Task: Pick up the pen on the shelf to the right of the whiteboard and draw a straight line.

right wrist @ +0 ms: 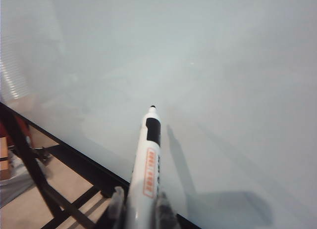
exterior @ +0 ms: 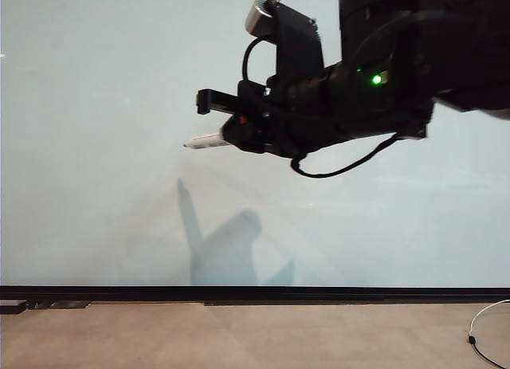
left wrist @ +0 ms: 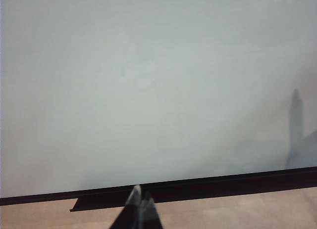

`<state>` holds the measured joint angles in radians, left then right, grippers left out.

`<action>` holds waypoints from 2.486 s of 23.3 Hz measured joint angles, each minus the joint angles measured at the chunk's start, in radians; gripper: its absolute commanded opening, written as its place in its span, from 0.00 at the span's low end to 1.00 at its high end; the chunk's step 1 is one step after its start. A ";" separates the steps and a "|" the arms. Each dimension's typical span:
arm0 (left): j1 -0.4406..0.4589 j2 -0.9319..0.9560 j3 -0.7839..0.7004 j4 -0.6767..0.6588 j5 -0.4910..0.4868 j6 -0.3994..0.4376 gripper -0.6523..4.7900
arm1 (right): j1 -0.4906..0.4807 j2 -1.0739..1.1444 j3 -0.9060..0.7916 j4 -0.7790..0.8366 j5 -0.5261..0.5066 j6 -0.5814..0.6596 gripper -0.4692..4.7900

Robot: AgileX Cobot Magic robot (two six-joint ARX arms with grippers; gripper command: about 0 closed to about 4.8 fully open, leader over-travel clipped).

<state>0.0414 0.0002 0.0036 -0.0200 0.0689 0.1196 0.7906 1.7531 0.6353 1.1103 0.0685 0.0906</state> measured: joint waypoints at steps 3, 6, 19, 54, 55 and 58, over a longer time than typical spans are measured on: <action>0.000 0.000 0.000 0.000 0.000 0.000 0.11 | -0.016 0.018 0.019 0.000 -0.057 0.002 0.08; 0.000 0.000 0.000 0.000 0.000 0.000 0.11 | -0.069 0.021 0.027 -0.014 -0.111 0.002 0.08; 0.000 0.000 0.000 0.000 0.000 0.000 0.11 | -0.174 0.021 0.037 -0.027 -0.335 0.002 0.08; 0.000 0.000 0.000 0.000 0.000 0.000 0.11 | -0.272 0.059 0.071 -0.030 -0.394 -0.010 0.08; 0.000 0.000 0.000 0.000 0.000 0.000 0.11 | -0.272 0.059 0.071 -0.030 -0.395 -0.010 0.08; 0.000 0.000 0.000 0.000 0.000 0.000 0.11 | -0.272 0.059 0.071 -0.030 -0.395 -0.010 0.08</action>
<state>0.0414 0.0002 0.0036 -0.0200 0.0685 0.1196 0.5186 1.8122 0.7063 1.0805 -0.3264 0.0803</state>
